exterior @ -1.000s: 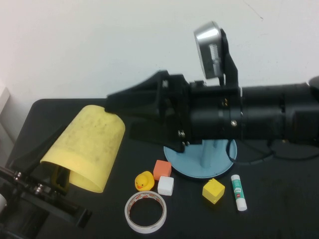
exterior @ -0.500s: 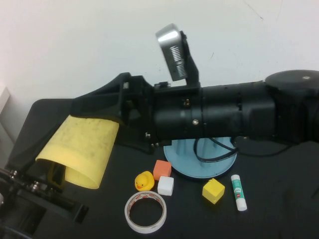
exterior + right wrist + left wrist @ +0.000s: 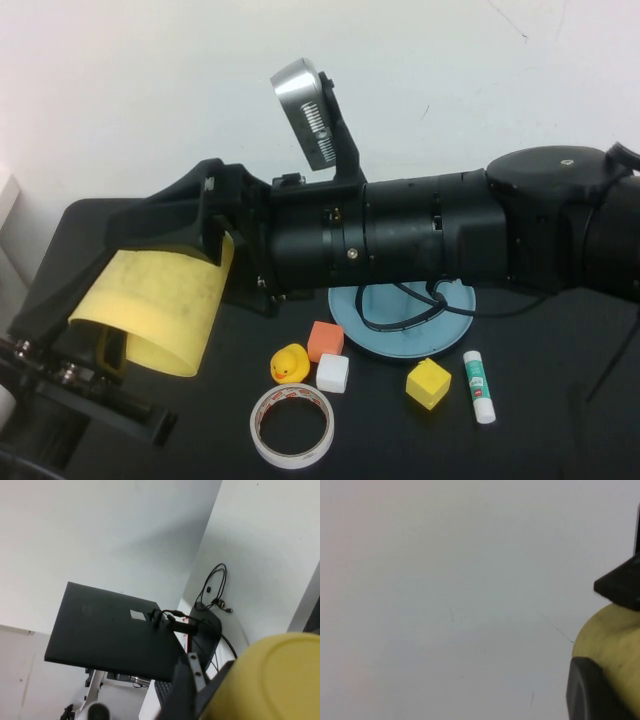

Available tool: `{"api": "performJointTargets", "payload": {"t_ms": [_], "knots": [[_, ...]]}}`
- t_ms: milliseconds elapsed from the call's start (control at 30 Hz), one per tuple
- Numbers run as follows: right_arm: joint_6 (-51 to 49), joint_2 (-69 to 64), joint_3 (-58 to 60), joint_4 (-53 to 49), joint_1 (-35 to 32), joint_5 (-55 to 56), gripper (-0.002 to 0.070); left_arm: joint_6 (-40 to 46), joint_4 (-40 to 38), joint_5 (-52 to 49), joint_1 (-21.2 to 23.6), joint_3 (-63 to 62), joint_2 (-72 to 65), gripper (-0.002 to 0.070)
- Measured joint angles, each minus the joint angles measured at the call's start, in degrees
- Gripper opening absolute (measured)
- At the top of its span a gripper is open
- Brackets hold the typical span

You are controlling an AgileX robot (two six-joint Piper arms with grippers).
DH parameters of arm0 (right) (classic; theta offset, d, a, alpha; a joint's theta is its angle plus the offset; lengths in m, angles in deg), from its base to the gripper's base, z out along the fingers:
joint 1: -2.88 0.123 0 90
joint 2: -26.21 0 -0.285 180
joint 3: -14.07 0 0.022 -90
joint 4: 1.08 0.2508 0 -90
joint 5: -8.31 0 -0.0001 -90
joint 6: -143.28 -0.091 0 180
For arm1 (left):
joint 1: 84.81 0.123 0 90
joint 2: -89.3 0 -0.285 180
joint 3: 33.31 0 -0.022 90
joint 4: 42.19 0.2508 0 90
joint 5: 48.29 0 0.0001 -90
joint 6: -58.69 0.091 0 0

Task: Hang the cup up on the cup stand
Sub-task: Adjust the cup with two arms, then place the cup on the cup holder

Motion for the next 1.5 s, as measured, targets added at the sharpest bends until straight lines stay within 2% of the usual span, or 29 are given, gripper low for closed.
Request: {"api": "performJointTargets", "payload": {"t_ms": [100, 300, 433, 633, 700, 767, 800, 933, 1033, 1200, 1500], "knots": [[0.0, 0.0, 0.0, 0.0, 0.0, 0.4, 0.0579, 2.4, 0.0, 0.0, 0.0, 0.0, 0.0, 0.0081], [1.5, 0.0, -0.1, 0.0, 0.0, 2.2, 0.0583, 3.0, -0.1, 0.0, 0.0, 0.0, 0.0, 0.0304], [6.7, 0.0, -1.3, 0.0, -0.7, 2.4, 0.0583, 2.8, 0.5, 0.0, 0.0, 0.0, 0.0, 0.0337], [15.7, 0.1, -1.9, 0.0, -6.7, 2.2, 0.0583, 0.1, 6.9, 0.0, 0.0, 0.2, 0.1, 0.0342], [19.5, 0.1, -1.9, 0.0, -9.6, 2.2, 0.0583, -1.1, 8.4, 0.0, 0.0, 0.6, 0.1, 0.0338], [24.4, 0.3, -1.9, 0.0, -12.2, 2.3, 0.0583, -3.2, 8.5, 0.0, 0.0, 1.3, 0.1, 0.0303], [27.1, 0.4, -1.9, 0.0, -13.1, 2.5, 0.0583, -4.6, 7.8, 0.0, 0.0, 1.7, 0.1, 0.0276], [41.0, 0.5, -1.9, 0.0, -15.4, 5.5, 0.0583, -10.4, 3.1, 0.0, 0.0, 4.9, 0.1, 0.0075], [54.5, 0.3, -1.9, 0.1, -15.5, 11.0, 0.0583, -13.0, 0.3, 0.0, 0.0, 8.1, 0.1, 0.002], [68.4, -3.1, -1.9, 0.5, -15.5, 17.6, 0.0583, -16.6, -0.3, -0.4, 0.0, 11.1, 0.1, 0.0002], [72.9, -13.8, -3.9, 0.9, -15.5, 26.8, 0.0582, -17.1, 0.3, -0.4, 0.0, 11.2, 0.1, 0.0]]}}
